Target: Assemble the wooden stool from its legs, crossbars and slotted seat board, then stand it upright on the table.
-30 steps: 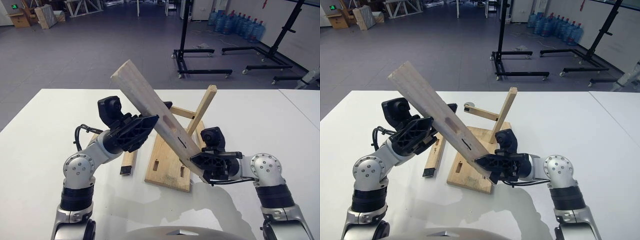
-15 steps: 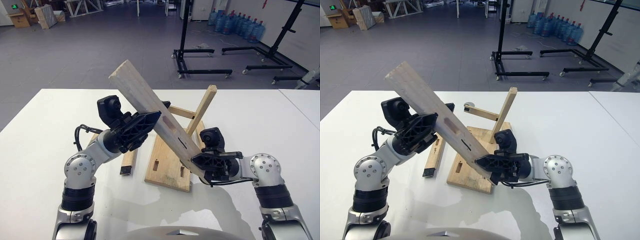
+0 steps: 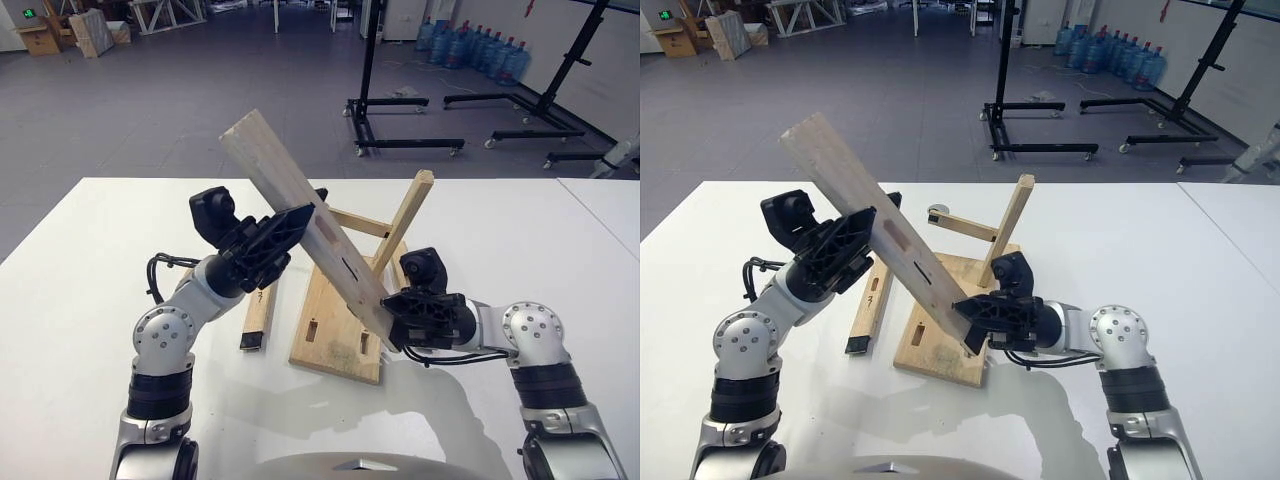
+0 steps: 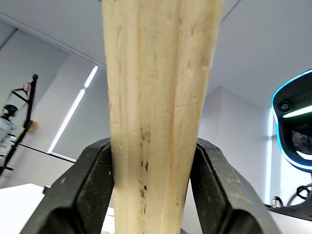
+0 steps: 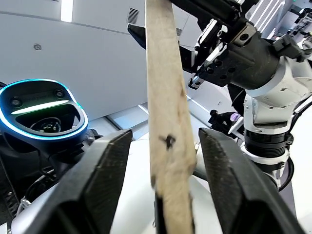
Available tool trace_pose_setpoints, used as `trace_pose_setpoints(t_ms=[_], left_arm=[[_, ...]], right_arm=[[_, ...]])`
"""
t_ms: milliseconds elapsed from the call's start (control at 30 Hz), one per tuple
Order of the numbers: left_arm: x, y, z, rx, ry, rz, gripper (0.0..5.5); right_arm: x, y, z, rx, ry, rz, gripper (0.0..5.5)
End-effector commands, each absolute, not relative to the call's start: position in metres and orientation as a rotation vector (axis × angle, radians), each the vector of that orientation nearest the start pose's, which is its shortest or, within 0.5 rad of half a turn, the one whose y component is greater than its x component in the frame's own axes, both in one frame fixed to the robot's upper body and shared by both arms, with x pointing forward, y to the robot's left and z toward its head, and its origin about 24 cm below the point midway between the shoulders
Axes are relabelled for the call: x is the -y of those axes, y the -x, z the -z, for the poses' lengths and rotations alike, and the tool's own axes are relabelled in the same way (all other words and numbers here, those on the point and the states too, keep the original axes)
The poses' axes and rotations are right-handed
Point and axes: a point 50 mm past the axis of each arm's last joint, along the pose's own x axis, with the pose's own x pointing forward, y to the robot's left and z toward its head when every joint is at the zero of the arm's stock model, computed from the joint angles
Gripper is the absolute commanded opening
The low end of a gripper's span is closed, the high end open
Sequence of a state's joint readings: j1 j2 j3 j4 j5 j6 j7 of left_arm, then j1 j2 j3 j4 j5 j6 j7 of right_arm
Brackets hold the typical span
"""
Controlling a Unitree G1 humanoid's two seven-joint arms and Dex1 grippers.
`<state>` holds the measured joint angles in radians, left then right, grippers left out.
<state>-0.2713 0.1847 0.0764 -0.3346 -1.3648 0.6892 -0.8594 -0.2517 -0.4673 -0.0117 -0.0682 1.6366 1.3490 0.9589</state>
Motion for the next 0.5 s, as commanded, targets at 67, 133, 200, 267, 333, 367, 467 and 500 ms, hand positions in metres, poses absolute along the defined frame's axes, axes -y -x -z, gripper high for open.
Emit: trace_pose_setpoints(t_ms=[67,133,200,267,333,367,467,500], left_arm=[[-0.116,-0.240,-0.182,0.330,0.911,1.449,2.14],[-0.122,-0.245,-0.180,0.340,0.870,1.390,2.13],[-0.131,-0.248,-0.181,0.352,0.819,1.345,2.13],[-0.141,-0.254,-0.182,0.360,0.742,1.285,2.12],[-0.150,-0.260,-0.184,0.377,0.674,1.239,2.11],[-0.152,-0.262,-0.185,0.388,0.652,1.223,2.10],[-0.158,-0.278,-0.190,0.415,0.578,1.138,2.10],[-0.159,-0.282,-0.192,0.421,0.566,1.122,2.10]], right_arm=[[0.147,-0.217,-0.138,-0.473,-1.167,-1.686,2.90],[0.157,-0.222,-0.139,-0.420,-1.074,-1.595,2.90],[0.170,-0.223,-0.140,-0.377,-0.978,-1.517,2.90],[0.185,-0.223,-0.143,-0.330,-0.904,-1.446,2.90],[0.194,-0.223,-0.145,-0.301,-0.853,-1.399,2.90],[0.196,-0.223,-0.144,-0.296,-0.833,-1.386,2.90],[0.199,-0.222,-0.141,-0.301,-0.775,-1.359,2.90],[0.199,-0.221,-0.139,-0.306,-0.761,-1.354,2.90]])
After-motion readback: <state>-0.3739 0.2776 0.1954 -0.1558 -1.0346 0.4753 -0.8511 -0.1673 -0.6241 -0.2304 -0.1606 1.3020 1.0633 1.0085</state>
